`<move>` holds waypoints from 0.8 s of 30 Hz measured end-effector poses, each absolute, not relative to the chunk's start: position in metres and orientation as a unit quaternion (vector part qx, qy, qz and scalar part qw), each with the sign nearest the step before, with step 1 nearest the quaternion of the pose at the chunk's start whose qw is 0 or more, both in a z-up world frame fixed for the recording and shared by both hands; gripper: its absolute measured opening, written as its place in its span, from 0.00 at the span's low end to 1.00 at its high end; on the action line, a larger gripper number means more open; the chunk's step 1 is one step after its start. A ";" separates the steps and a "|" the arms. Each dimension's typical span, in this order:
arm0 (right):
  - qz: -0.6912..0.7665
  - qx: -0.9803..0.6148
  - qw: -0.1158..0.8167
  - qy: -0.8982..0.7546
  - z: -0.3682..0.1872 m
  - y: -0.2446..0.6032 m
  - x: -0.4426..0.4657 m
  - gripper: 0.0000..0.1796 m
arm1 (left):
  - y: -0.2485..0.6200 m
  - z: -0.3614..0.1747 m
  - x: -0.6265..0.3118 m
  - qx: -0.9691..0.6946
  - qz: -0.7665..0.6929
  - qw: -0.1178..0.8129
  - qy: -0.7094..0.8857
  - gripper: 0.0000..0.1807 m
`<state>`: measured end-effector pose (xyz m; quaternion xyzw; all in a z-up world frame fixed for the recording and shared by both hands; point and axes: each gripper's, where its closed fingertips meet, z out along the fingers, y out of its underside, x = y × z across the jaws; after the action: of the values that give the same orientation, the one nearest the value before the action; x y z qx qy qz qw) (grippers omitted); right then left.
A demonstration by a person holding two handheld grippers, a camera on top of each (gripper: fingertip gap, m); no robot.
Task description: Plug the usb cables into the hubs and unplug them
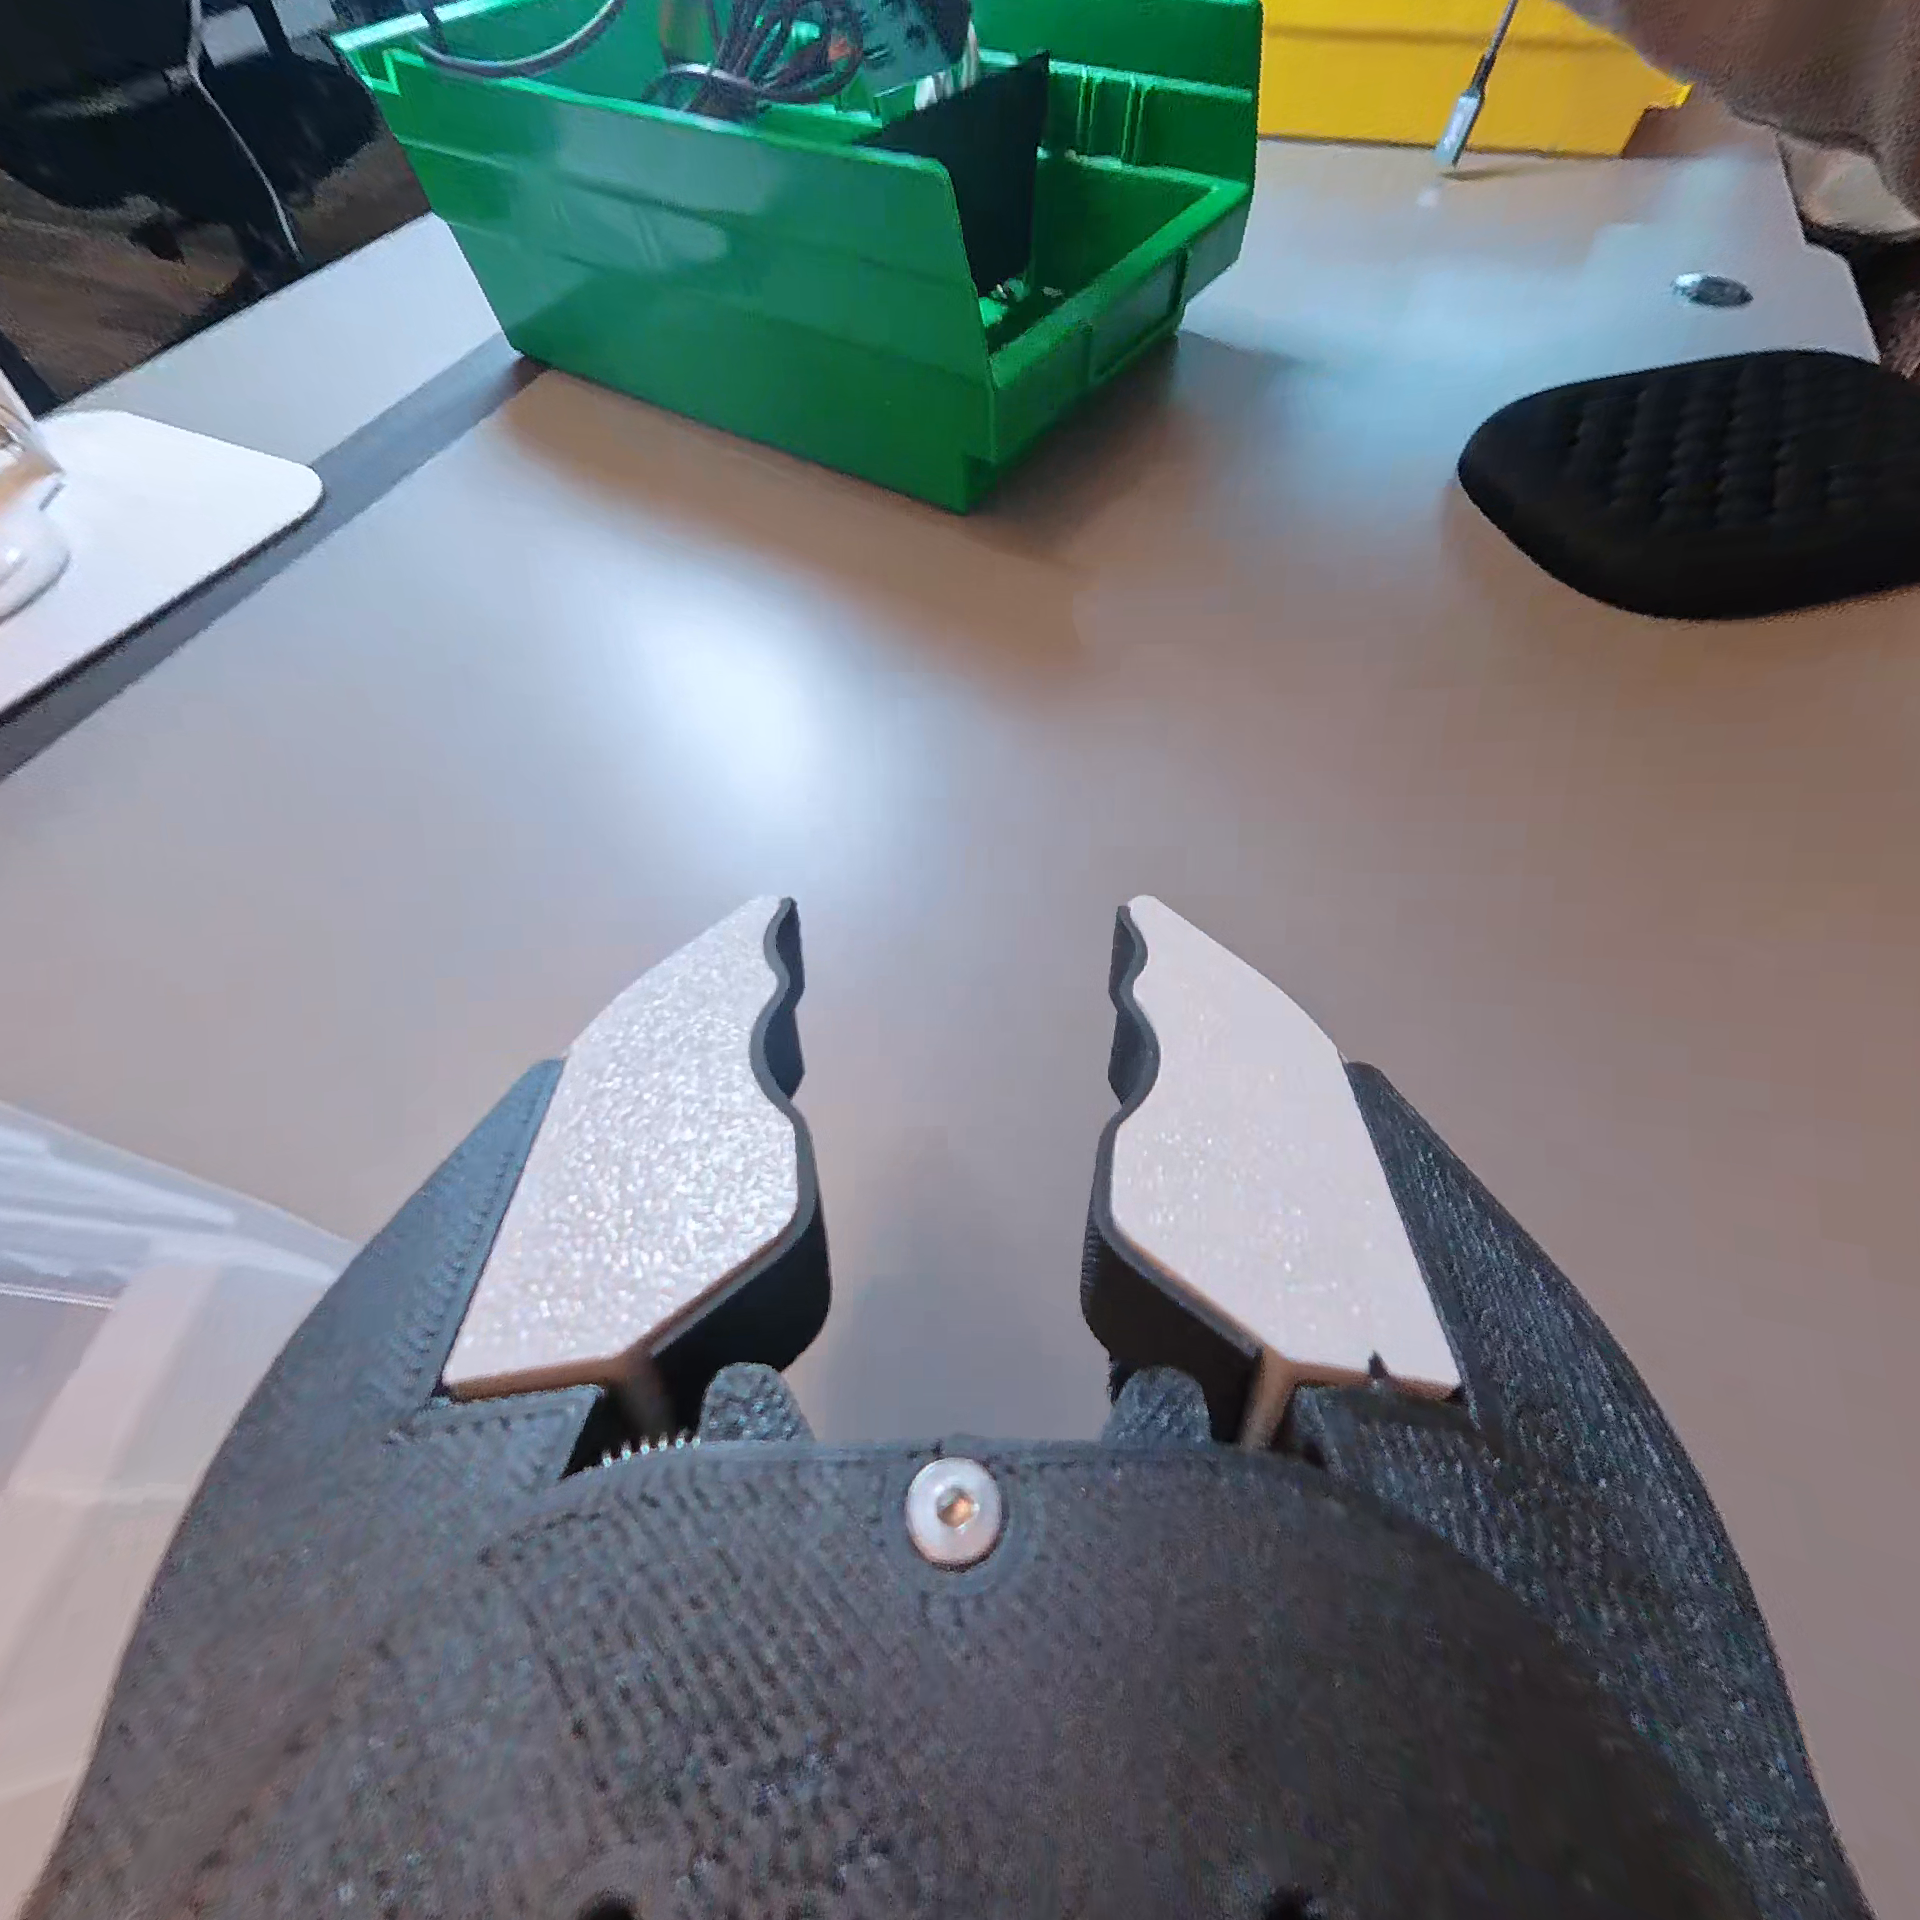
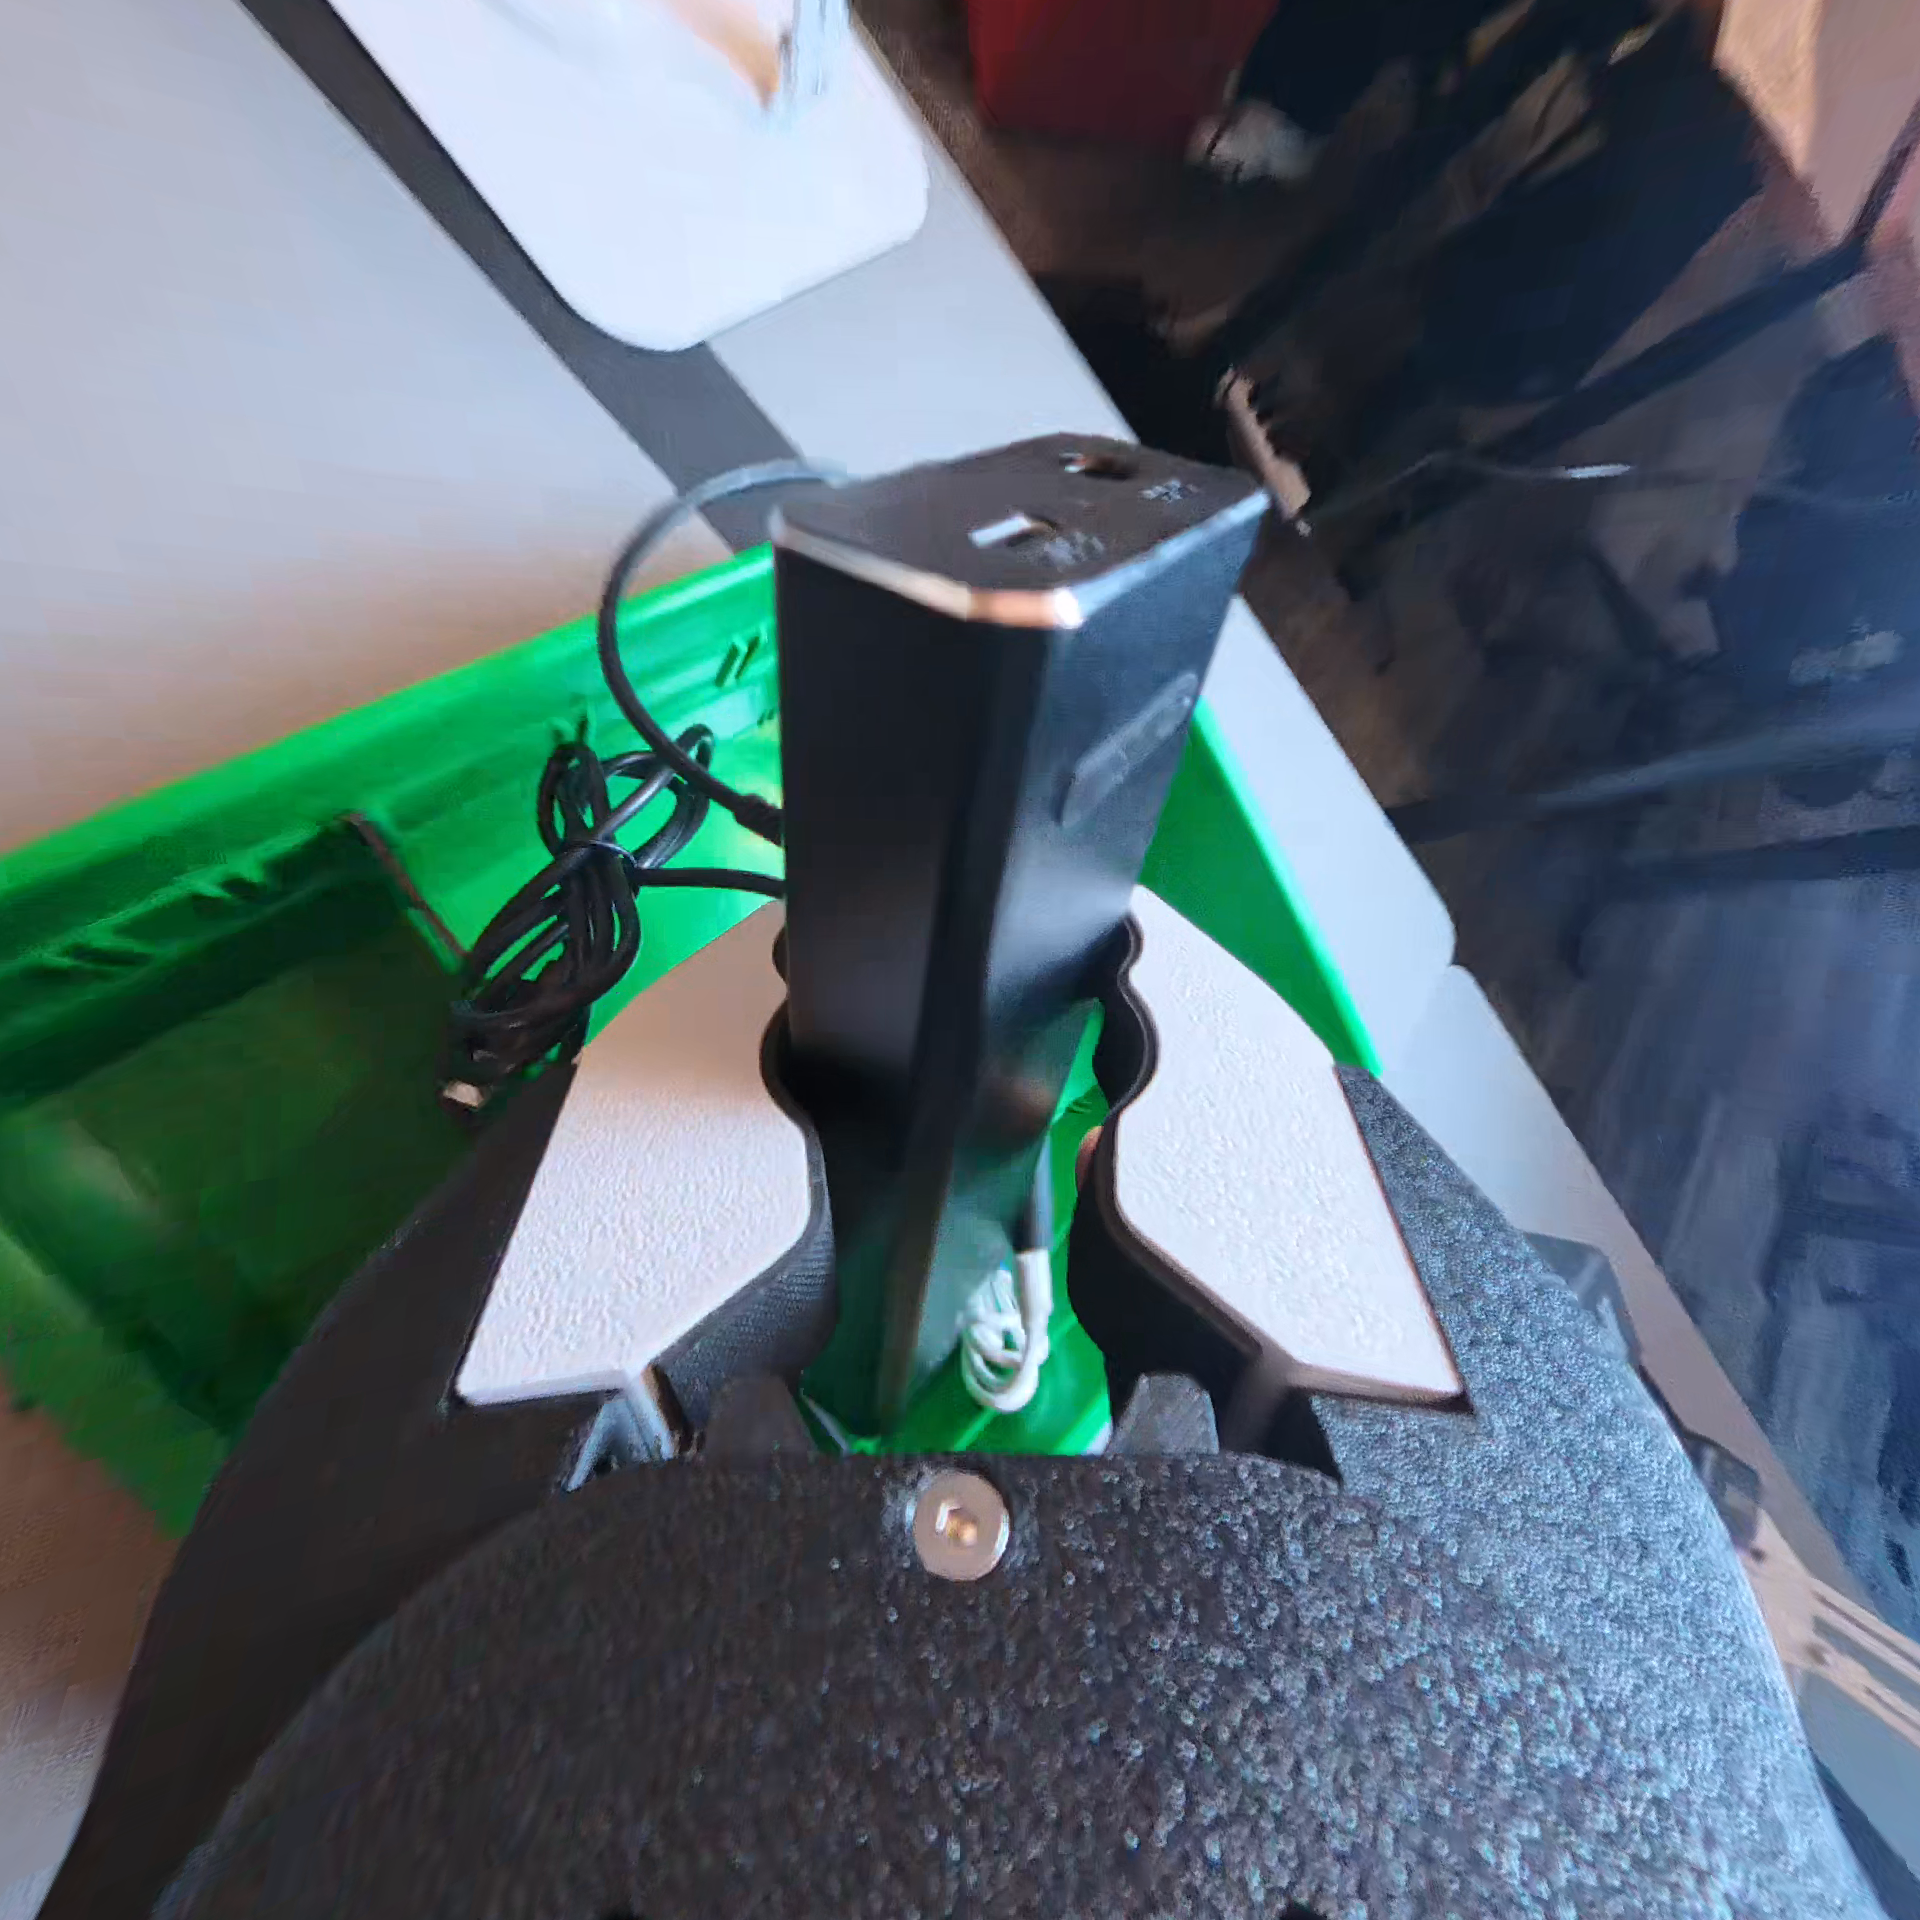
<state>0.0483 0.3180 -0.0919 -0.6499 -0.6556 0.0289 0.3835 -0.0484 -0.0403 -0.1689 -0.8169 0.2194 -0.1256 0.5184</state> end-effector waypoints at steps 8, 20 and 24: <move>0.017 -0.707 0.327 -0.627 -0.124 0.364 0.046 0.30 | -0.044 -0.185 -0.040 -0.828 -0.109 0.492 0.247 0.31; -0.051 -0.689 0.276 -0.668 -0.141 0.382 0.049 0.41 | -0.044 -0.189 -0.044 -0.832 -0.098 0.488 0.246 0.31; 0.042 -0.684 0.343 -0.643 -0.083 0.365 0.046 0.39 | -0.041 -0.179 -0.058 -0.830 -0.086 0.505 0.218 0.34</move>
<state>0.0458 0.3649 -0.0826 -0.6838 -0.6428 0.0421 0.3428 -0.0581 -0.0414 -0.1785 -0.8305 0.2183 -0.0864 0.5051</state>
